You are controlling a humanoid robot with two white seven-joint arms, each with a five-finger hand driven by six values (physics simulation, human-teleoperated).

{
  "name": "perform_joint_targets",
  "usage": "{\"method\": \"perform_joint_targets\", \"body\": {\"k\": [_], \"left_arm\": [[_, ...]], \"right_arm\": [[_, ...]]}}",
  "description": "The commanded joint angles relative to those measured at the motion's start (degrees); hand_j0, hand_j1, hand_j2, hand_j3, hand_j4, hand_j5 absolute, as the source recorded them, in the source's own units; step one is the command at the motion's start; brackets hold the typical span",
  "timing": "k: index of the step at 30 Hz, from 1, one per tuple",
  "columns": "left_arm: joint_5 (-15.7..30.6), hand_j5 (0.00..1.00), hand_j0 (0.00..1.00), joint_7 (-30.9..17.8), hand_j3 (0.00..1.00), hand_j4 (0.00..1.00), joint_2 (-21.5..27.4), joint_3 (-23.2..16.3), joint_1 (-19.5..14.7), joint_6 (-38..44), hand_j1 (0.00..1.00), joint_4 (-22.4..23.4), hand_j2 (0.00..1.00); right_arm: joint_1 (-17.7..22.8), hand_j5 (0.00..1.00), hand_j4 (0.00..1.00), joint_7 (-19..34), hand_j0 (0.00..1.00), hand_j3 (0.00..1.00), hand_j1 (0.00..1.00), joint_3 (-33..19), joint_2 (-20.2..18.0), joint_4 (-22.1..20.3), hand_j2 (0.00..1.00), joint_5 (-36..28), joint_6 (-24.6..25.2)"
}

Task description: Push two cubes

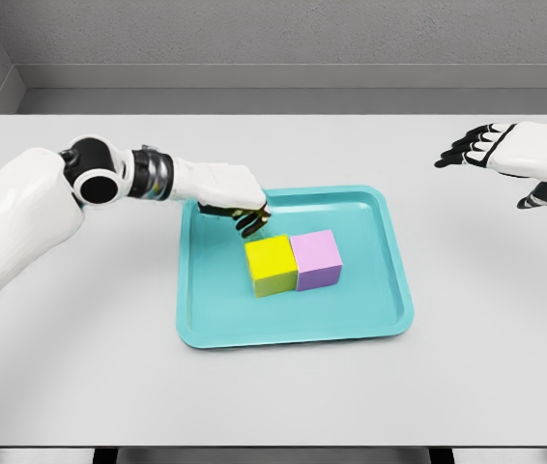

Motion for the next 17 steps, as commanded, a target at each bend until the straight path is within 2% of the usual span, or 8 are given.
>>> {"method": "perform_joint_targets", "body": {"k": [1,2,3,4,5,6,7,17], "left_arm": [[2.1,0.2,0.2,0.01,0.2,0.2,1.32,0.35,0.0,0.12,0.2,0.36,0.2],[2.28,0.2,0.2,0.01,0.2,0.2,1.4,0.44,-0.97,0.12,0.2,2.03,0.2],[4.55,0.25,0.25,0.01,0.25,0.25,3.15,0.78,-1.93,0.12,0.25,2.29,0.25],[11.4,0.47,0.47,0.01,0.47,0.47,9.13,2.36,-3.69,0.12,0.47,1.94,0.47],[19.75,1.0,1.0,0.01,1.0,1.0,15.36,4.48,-4.13,0.12,1.0,2.38,1.0],[22.93,1.0,1.0,0.01,1.0,1.0,20.12,4.48,-3.87,0.12,1.0,2.21,1.0],[23.2,1.0,1.0,0.01,1.0,1.0,20.74,4.83,-3.87,0.12,1.0,2.38,1.0],[22.76,1.0,1.0,0.01,1.0,1.0,20.56,4.57,-1.85,0.12,1.0,4.4,1.0]], "right_arm": [[0.0,1.0,1.0,-0.03,1.0,1.0,1.0,-0.02,-0.01,-0.08,1.0,-0.28,0.16],[0.0,1.0,1.0,-0.03,1.0,1.0,1.0,-0.02,-0.01,-0.08,1.0,-0.28,0.16],[0.0,1.0,1.0,-0.03,1.0,1.0,1.0,-0.02,-0.09,-0.08,1.0,-0.28,0.16],[0.0,1.0,1.0,-0.03,1.0,1.0,1.0,-0.02,-0.09,-0.08,1.0,-0.28,0.16],[0.0,1.0,1.0,-0.03,1.0,1.0,1.0,-0.02,-0.09,-0.08,1.0,-0.28,0.16],[0.0,1.0,1.0,-0.03,1.0,1.0,1.0,-0.02,-0.09,-0.08,1.0,-0.28,0.16],[0.0,1.0,1.0,-0.03,1.0,1.0,1.0,-0.02,-0.09,-0.08,1.0,-0.28,0.16],[0.0,1.0,1.0,-0.03,1.0,1.0,1.0,0.33,-0.01,-0.08,1.0,-0.28,0.16]]}}
